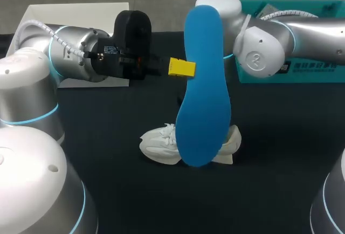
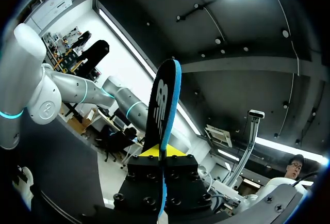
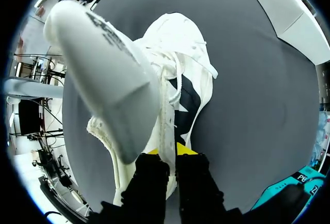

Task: Take the shoe out of the shoebox, open the shoe tongue, remove and reinsert the insole, then place the shoe into the shoebox

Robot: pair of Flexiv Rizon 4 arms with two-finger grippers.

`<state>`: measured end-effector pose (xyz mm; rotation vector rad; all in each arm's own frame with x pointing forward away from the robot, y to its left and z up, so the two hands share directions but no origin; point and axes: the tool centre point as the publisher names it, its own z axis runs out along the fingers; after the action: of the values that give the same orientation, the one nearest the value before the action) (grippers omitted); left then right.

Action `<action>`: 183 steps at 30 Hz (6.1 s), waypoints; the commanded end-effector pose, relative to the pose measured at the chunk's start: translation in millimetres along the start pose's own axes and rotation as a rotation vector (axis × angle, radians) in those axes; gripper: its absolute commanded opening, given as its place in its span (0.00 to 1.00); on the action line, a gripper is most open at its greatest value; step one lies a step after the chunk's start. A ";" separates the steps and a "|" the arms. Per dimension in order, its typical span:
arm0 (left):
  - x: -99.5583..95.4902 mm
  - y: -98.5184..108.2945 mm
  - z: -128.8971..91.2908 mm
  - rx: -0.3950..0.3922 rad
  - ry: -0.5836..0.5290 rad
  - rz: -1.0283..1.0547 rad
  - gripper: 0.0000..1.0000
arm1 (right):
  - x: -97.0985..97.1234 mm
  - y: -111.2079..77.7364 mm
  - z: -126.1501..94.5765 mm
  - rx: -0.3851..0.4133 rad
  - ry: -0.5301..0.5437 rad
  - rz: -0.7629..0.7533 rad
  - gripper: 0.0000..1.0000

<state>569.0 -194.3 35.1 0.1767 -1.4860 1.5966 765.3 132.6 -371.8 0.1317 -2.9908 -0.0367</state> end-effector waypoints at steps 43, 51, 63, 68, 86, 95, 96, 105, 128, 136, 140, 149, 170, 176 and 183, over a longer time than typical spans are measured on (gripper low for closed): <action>-0.1 1.0 0.4 0.002 0.001 0.001 0.00 | 34.1 -26.1 -28.7 -0.337 0.102 0.558 0.00; -0.1 1.0 0.4 0.002 0.001 0.001 0.00 | 34.1 -26.1 -28.7 -0.337 0.102 0.558 0.00; -0.1 1.0 0.4 0.002 0.001 0.001 0.00 | 33.5 -27.5 -25.3 -0.376 0.122 0.725 0.00; -0.1 1.0 0.4 0.002 0.001 0.001 0.00 | 35.2 -29.7 -21.5 -0.457 0.172 0.997 0.00; -0.1 1.0 0.4 0.002 0.001 0.001 0.00 | 22.7 0.5 -31.3 -0.622 0.133 1.312 0.00; -0.1 1.0 0.4 0.002 0.001 0.001 0.00 | 8.8 19.4 -20.3 -0.586 0.146 1.222 0.00; -0.1 1.0 0.4 0.002 0.001 0.001 0.00 | 8.6 20.4 -19.2 -0.585 0.144 1.220 0.00; -0.1 1.0 0.4 0.002 0.001 0.001 0.00 | 11.2 27.2 -3.8 -0.581 0.130 1.229 0.00; -0.1 1.0 0.4 0.002 0.001 0.001 0.00 | 32.4 12.7 -27.2 -0.706 0.155 1.227 1.00; -0.1 1.0 0.4 0.002 0.001 0.001 0.00 | 36.6 4.5 -42.6 -0.732 0.148 1.214 1.00; -0.1 1.0 0.4 0.002 0.001 0.001 0.00 | 36.6 4.5 -42.6 -0.732 0.148 1.214 1.00; -0.1 1.0 0.4 0.002 0.001 0.001 0.00 | 36.6 4.5 -42.6 -0.732 0.148 1.214 1.00; -0.1 1.0 0.4 0.002 0.001 0.001 0.00 | 46.4 -8.1 -65.5 -1.029 0.360 1.132 1.00; -0.1 1.0 0.4 0.002 0.001 0.001 0.00 | 51.6 -17.9 -102.4 -1.157 0.525 1.098 1.00; -0.1 1.0 0.4 0.002 0.001 0.001 0.00 | 50.7 -23.4 -147.7 -1.192 0.684 1.040 1.00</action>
<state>569.0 -194.3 35.1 0.1766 -1.4858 1.5967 735.4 119.8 -229.9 -1.2850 -1.7254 -1.2209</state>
